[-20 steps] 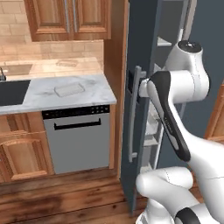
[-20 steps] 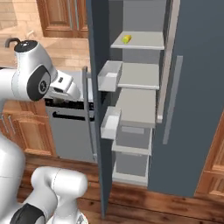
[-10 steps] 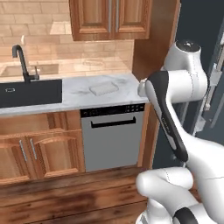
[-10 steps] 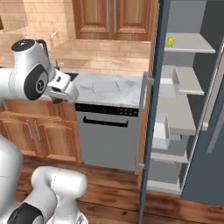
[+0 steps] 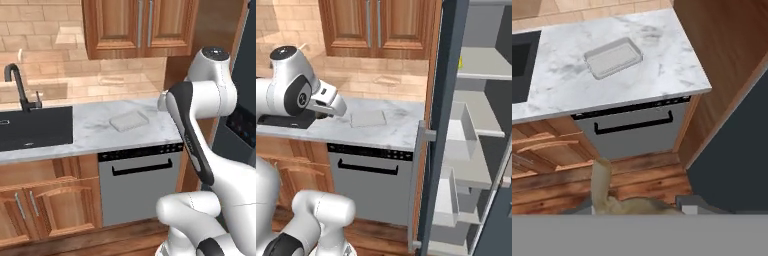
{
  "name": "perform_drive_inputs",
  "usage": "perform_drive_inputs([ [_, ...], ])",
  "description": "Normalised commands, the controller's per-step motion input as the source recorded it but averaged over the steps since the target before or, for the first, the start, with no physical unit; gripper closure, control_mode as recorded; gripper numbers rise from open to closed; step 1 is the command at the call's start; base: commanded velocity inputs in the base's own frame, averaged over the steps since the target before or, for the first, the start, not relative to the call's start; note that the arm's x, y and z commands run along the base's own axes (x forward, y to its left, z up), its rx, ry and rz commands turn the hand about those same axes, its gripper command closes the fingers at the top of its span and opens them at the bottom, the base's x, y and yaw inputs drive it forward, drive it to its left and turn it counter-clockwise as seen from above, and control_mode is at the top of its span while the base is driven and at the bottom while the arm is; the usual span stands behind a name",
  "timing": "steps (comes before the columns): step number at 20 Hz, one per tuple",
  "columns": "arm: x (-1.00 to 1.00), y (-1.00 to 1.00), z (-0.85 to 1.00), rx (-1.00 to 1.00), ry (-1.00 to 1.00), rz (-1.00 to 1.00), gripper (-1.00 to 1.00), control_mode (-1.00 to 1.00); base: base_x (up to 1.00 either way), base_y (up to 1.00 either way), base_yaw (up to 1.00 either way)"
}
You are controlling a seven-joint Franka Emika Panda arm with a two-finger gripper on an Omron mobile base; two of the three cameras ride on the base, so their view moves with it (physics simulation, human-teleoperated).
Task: Take the garlic and corn out of the freezer and place them in the tupperware container on the counter. Then put the tupperware containing the vegetables back in the freezer.
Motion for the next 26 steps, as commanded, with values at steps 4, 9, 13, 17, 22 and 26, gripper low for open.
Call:
perform_drive_inputs([
  [4, 0.0, 0.0, 0.0, 0.0, 0.0, 0.0, 1.0, 1.0, 0.98, 0.07, -0.05],
  [9, 0.0, 0.0, 0.0, 0.0, 0.0, 0.0, 1.0, 1.0, 0.75, 0.22, -0.07],
  [13, 0.0, 0.0, 0.0, 0.0, 0.0, 0.0, 1.0, 1.0, 0.48, 0.25, -0.07],
  [17, 0.09, 0.03, -0.04, 0.0, 0.04, -0.01, 1.0, -1.0, 0.3, 0.15, -0.05],
  [22, 0.46, 0.21, -0.52, 0.0, 0.18, -0.01, 1.0, -1.0, 0.0, 0.0, 0.0],
  [26, 0.67, 0.4, -0.77, 0.0, 0.2, 0.0, 1.0, -1.0, 0.0, 0.0, 0.0],
])
